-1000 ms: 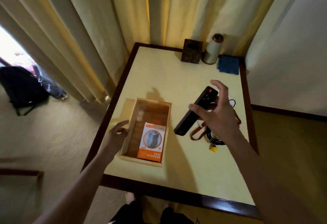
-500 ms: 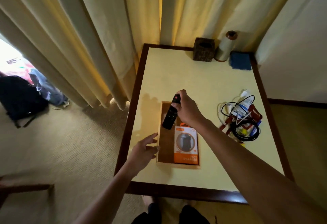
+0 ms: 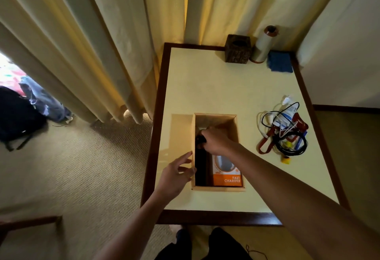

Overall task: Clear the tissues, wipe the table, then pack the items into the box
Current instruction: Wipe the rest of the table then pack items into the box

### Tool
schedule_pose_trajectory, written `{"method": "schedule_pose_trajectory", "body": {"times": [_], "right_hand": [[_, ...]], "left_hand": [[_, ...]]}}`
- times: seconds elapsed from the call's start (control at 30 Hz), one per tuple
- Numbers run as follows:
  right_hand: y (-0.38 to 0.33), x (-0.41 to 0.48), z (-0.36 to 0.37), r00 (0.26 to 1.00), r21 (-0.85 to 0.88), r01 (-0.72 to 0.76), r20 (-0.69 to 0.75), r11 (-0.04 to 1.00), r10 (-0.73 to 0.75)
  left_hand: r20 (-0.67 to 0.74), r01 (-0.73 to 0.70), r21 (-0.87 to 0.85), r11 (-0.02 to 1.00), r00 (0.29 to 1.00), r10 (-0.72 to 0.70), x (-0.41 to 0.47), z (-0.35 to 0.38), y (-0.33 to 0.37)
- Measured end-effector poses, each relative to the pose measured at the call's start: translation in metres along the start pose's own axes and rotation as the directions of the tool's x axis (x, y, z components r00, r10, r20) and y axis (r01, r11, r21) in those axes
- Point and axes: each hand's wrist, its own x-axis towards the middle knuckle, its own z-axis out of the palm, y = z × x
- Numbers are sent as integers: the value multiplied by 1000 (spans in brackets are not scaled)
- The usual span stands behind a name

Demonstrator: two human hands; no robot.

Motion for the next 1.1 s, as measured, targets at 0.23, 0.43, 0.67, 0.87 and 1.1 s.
{"method": "schedule_pose_trajectory", "body": {"times": [0.23, 0.43, 0.67, 0.87, 1.1], "right_hand": [[-5, 6, -2, 999, -58, -18, 35, 998, 20], [-7, 15, -3, 986, -131, -83, 133, 988, 100], [-10, 23, -2, 989, -173, -119, 72, 978, 133], [-20, 36, 5, 990, -361, -93, 65, 928, 125], [-11, 37, -7, 958, -268, -162, 188, 950, 216]], "left_hand": [[5, -10, 12, 1000, 1000, 10, 4, -1, -4], [20, -1, 8, 1000, 1000, 0, 7, -2, -8], [34, -5, 36, 999, 999, 3, 9, -3, -11], [25, -11, 8, 1000, 1000, 11, 13, -2, -14], [16, -8, 32, 999, 1000, 8, 12, -3, -16]]}}
